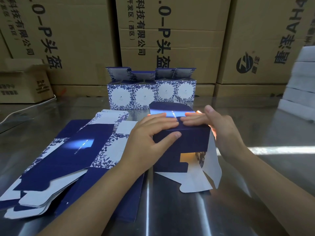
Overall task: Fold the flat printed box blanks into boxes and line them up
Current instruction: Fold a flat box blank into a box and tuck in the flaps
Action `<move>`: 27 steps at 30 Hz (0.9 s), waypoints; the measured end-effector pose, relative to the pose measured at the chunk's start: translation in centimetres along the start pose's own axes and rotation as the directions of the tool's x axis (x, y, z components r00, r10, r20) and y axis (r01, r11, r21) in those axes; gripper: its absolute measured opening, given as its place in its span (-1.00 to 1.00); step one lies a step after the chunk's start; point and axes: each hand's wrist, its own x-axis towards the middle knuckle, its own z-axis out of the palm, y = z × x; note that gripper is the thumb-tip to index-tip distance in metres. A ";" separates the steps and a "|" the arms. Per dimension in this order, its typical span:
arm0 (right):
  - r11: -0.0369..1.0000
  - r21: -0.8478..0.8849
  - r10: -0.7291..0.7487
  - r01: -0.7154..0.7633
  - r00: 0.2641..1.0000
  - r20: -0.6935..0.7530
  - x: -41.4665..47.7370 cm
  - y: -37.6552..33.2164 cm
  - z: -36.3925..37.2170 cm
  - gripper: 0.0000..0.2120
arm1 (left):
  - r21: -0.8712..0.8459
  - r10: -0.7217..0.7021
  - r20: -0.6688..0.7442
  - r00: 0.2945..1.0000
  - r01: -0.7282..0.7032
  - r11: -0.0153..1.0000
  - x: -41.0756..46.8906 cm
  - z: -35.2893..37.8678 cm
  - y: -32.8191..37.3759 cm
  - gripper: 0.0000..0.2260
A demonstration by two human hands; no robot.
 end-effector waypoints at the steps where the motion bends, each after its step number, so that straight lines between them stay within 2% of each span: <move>1: 1.000 0.005 -0.007 0.007 1.000 0.006 -0.1 -0.1 0.0 -0.52 | -0.012 0.005 0.009 1.000 -0.005 1.000 0.1 0.0 0.1 -0.77; 7: 1.000 -0.008 -0.017 0.017 1.000 -0.003 -0.1 -0.2 0.1 -0.49 | -0.149 -0.006 0.048 0.999 0.013 0.989 0.3 -0.5 0.3 -0.77; 16: 0.999 -0.033 -0.012 0.011 0.999 -0.038 -0.1 0.2 0.4 -0.51 | -0.208 -0.123 0.041 0.992 0.129 0.970 0.5 -0.7 0.1 -0.74; 27: 0.999 -0.034 -0.027 0.025 0.998 -0.057 0.0 0.4 0.4 -0.51 | -0.235 -0.081 0.063 0.995 0.094 0.967 0.6 -0.6 0.2 -0.75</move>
